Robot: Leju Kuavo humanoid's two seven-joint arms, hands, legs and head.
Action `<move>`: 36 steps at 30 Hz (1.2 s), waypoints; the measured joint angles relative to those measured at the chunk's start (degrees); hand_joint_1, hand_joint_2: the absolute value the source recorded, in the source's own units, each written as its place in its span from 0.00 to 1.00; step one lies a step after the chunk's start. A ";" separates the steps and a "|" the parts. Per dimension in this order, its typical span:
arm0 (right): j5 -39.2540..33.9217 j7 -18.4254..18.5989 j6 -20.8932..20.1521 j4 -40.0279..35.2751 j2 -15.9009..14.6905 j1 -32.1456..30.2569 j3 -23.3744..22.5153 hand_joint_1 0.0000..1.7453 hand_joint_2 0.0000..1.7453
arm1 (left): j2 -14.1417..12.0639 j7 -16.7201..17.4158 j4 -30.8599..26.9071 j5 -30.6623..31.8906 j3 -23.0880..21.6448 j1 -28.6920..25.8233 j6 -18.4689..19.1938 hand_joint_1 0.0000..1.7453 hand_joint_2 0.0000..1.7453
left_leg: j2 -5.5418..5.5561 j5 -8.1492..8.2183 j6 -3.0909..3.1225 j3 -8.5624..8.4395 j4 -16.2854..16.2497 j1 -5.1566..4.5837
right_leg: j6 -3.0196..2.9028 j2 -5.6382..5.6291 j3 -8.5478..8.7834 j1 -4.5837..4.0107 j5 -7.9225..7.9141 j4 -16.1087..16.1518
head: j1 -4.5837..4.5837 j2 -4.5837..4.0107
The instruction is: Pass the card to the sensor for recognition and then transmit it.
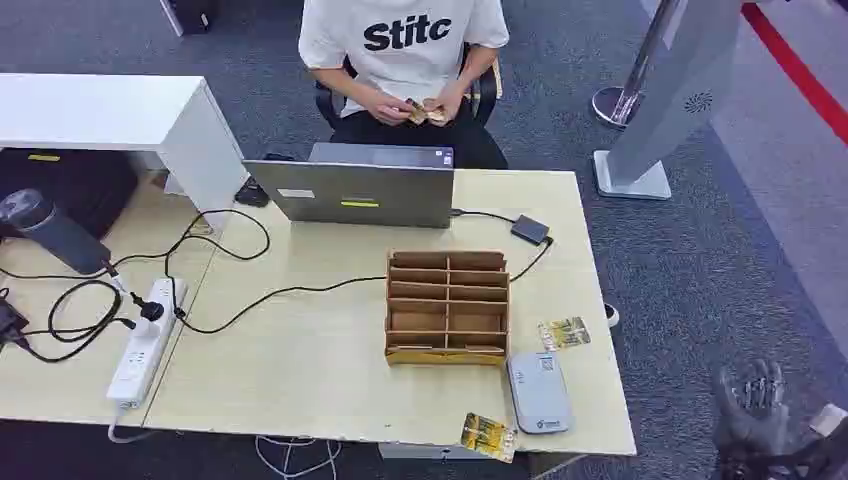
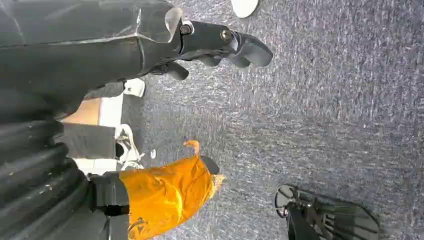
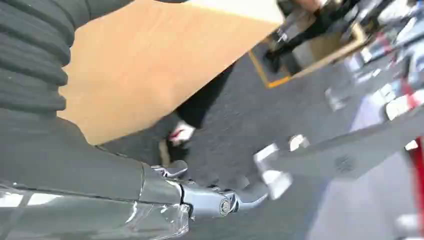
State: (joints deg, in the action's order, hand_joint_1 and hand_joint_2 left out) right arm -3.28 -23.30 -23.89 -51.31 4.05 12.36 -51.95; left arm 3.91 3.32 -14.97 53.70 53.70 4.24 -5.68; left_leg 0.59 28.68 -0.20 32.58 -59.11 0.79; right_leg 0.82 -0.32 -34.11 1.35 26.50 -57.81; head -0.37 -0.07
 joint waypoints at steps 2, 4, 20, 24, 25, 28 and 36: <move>0.87 -1.19 -0.15 -3.80 0.92 -0.63 2.25 0.00 1.00 | 0.22 -0.35 0.00 0.17 0.63 0.01 0.15 0.00 1.00 | 0.00 0.00 0.00 0.00 0.00 0.00 | 0.00 0.00 0.00 0.00 0.00 0.00 | -0.02 0.00; 1.62 -2.36 -0.24 -7.65 1.77 -1.28 4.57 0.00 1.00 | 0.33 -0.48 0.00 0.28 1.36 0.02 0.22 0.00 1.00 | 0.00 0.00 0.00 0.00 0.00 0.00 | 0.00 -0.01 0.00 0.00 0.00 0.00 | -0.04 0.00; 15.09 -9.37 5.53 -29.57 4.78 -4.61 25.55 0.00 1.00 | 0.98 -0.92 0.46 1.95 4.68 0.14 1.07 0.00 1.00 | 0.00 -0.01 0.00 0.01 0.00 0.01 | 0.00 -0.01 0.02 0.00 0.00 -0.01 | -0.02 0.00; 20.37 -8.76 9.27 -31.25 4.78 -3.09 31.15 0.00 1.00 | 1.07 -0.94 0.46 2.78 5.03 0.20 1.33 0.00 1.00 | 0.00 -0.03 -0.02 0.00 0.00 0.01 | -0.01 -0.01 0.02 0.00 -0.01 -0.02 | -0.04 0.00; 21.62 -8.46 10.10 -31.34 4.78 -2.44 32.33 0.00 1.00 | 1.09 -0.94 0.46 2.95 5.05 0.21 1.33 0.00 1.00 | 0.00 -0.04 -0.02 0.00 0.00 0.01 | -0.01 -0.01 0.02 0.00 -0.01 -0.02 | -0.04 0.00; 26.00 -6.86 12.74 -31.31 4.78 0.11 36.12 0.00 1.00 | 1.14 -0.98 0.46 3.80 5.05 0.34 1.42 0.00 1.00 | 0.00 -0.07 -0.05 -0.01 0.00 0.01 | -0.01 -0.01 0.02 0.00 -0.02 -0.03 | -0.02 0.00; 36.70 -1.74 17.97 -27.68 4.78 7.98 43.34 0.00 1.00 | 1.35 -1.00 0.46 5.99 5.05 1.08 2.38 0.00 1.00 | 0.01 -0.10 -0.04 0.00 0.00 0.01 | -0.03 0.01 0.02 0.00 -0.04 -0.04 | -0.02 0.00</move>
State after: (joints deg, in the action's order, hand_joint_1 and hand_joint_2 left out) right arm 33.42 -25.05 -5.92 -78.99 8.83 20.34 -8.61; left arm 5.27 2.32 -14.51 59.69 58.75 5.32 -3.30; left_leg 0.61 28.57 -0.25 32.58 -59.11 0.80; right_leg 0.79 -0.31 -34.09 1.34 26.46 -57.85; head -0.39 -0.07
